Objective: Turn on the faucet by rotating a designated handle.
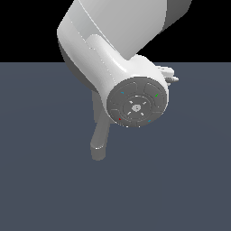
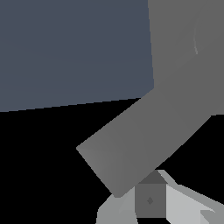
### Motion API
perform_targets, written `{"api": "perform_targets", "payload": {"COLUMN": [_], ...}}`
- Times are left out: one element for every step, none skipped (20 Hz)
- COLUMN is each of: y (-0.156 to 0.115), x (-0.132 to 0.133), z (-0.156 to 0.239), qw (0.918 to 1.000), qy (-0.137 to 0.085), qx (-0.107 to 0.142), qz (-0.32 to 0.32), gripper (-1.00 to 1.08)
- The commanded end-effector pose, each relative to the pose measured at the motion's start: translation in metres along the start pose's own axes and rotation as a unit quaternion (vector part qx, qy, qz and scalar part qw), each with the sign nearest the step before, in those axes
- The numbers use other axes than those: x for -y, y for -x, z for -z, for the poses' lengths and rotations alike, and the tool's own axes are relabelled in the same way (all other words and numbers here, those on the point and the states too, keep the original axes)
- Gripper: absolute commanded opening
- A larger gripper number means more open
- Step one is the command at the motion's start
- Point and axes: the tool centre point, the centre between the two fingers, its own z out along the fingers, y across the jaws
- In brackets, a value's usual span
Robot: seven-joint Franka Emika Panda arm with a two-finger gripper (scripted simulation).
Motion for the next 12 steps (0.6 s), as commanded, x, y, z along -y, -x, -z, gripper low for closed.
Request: {"api": "perform_targets", "payload": {"y": [-0.014, -0.016, -0.018, -0.021, -0.023, -0.025, -0.027, -0.03, -0.032, -0.034, -0.036, -0.036], "x": [-0.004, -0.001, 0.001, 0.003, 0.006, 0.008, 0.011, 0.013, 0.015, 0.018, 0.02, 0.02], "z": [-0.001, -0.001, -0.002, -0.002, -0.002, -0.002, -0.003, -0.003, -0.003, -0.003, -0.004, -0.004], "qw": [0.9991, 0.999, 0.9989, 0.9988, 0.9986, 0.9985, 0.9984, 0.9983, 0.9981, 0.998, 0.9978, 0.9978], "qy": [0.026, 0.028, 0.029, 0.03, 0.031, 0.032, 0.033, 0.034, 0.035, 0.036, 0.037, 0.037], "qx": [-0.026, -0.027, -0.029, -0.03, -0.032, -0.033, -0.034, -0.036, -0.037, -0.038, -0.04, -0.04], "qz": [0.021, 0.023, 0.024, 0.026, 0.027, 0.029, 0.031, 0.032, 0.034, 0.036, 0.038, 0.038], "gripper": [-1.0, -1.0, -1.0, -1.0, -1.0, -1.0, -1.0, -1.0, -1.0, -1.0, -1.0, -1.0]}}
